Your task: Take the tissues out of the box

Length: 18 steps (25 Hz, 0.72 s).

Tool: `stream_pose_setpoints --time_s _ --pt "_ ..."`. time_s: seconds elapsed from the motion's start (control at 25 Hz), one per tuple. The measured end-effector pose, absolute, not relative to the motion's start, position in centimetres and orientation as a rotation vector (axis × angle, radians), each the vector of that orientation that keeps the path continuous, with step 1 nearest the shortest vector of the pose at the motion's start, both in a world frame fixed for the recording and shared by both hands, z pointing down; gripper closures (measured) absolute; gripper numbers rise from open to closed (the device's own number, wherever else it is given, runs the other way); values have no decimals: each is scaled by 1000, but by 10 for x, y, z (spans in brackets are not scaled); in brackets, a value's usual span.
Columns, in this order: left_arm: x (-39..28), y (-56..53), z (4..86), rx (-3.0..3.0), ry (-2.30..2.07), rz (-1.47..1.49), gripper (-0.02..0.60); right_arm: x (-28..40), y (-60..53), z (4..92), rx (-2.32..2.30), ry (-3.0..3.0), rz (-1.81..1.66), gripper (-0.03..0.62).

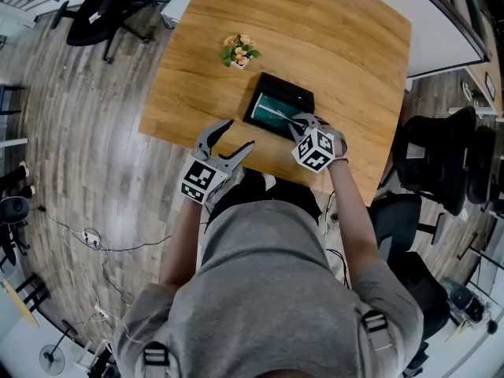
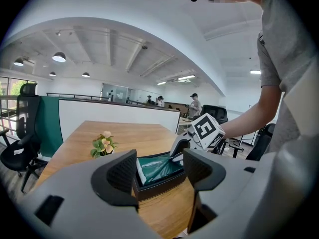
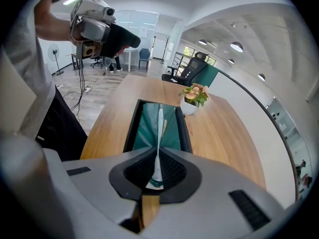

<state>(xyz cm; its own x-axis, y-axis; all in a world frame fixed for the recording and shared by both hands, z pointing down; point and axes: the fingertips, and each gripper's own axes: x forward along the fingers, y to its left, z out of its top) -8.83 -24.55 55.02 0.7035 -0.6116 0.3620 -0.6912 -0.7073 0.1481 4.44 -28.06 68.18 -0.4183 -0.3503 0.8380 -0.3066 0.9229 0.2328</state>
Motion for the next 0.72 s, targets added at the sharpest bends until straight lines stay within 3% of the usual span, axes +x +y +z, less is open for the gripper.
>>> stream_pose_setpoints --time_s 0.72 --pt "-82 -249 525 2674 -1031 376 275 58 -281 609 633 -2083 -150 580"
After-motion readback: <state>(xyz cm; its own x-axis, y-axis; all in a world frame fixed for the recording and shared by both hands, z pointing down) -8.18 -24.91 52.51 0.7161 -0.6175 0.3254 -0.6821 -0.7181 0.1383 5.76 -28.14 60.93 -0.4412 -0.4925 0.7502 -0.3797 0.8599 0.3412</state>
